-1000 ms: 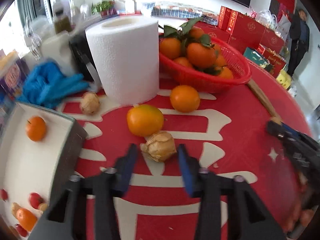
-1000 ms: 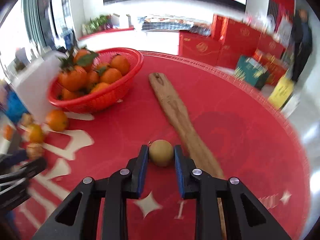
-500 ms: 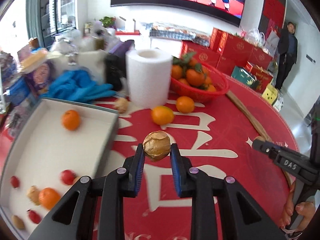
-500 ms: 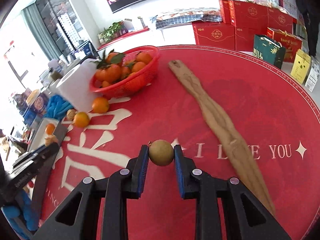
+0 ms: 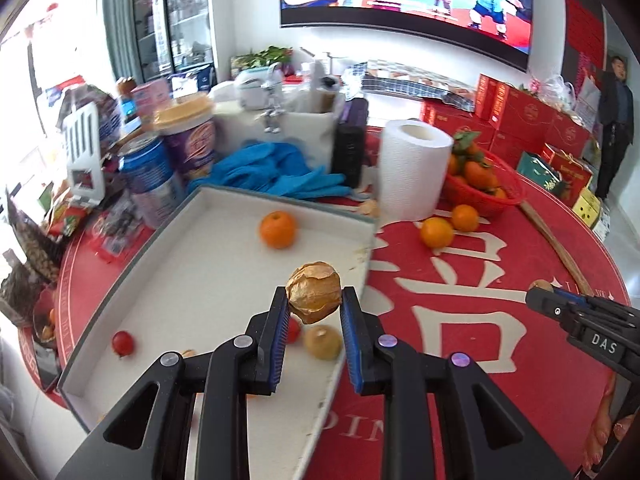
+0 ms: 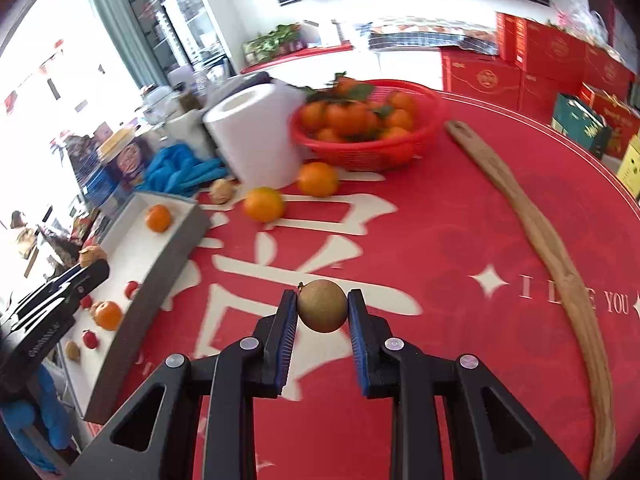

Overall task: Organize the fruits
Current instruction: 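Carry the physalis and kiwi over the white tray with both tools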

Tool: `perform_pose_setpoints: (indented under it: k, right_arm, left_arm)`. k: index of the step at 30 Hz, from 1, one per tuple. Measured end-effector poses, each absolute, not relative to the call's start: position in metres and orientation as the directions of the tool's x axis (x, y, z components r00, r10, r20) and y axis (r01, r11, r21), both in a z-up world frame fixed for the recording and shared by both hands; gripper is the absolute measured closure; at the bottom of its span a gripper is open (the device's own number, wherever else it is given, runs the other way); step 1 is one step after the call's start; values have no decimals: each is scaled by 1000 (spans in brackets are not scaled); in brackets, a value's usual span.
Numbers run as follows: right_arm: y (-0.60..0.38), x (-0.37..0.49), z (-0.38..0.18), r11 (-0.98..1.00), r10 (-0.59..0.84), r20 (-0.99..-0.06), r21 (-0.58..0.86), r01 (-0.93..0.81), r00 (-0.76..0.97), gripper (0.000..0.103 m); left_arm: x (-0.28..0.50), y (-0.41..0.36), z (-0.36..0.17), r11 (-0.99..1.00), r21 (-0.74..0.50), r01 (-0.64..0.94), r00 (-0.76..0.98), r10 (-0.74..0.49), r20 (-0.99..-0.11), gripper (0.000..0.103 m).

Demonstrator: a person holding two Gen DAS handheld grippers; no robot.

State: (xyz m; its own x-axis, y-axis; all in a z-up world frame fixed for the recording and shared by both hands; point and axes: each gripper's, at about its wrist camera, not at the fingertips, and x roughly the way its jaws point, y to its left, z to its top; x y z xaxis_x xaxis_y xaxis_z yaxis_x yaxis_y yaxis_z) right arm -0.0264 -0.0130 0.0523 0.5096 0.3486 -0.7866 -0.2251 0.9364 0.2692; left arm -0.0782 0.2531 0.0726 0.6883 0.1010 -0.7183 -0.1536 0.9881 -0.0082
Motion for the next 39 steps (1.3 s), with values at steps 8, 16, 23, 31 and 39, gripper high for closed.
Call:
perform_pose_setpoints:
  k: [8,16,23,31,39]
  right_arm:
    - [42,-29,65,922,365,-785,231,-310,500,76]
    - [94,-27,70,893,402,-789,227,-388,464,76]
    - [136,-21,66,868,431,-800,241,-434,418,76]
    - [165,-16,63,857,426,-814,223,-465,395,76]
    - [183,-16,62,848,417,-827,203,-490,378,76]
  left_arm:
    - [-90,286,65,978,-35,-206,678,117,-726,75]
    - [-99,317,60,965,-35,-260,673,155,-724,75]
    - [-103,340,51,952,-51,-303,653,169,-738,75]
    - [-108,352,51,950,-53,-307,664,174,-728,75]
    - [-108,359,47,949,-59,-310,659,170,-733,75]
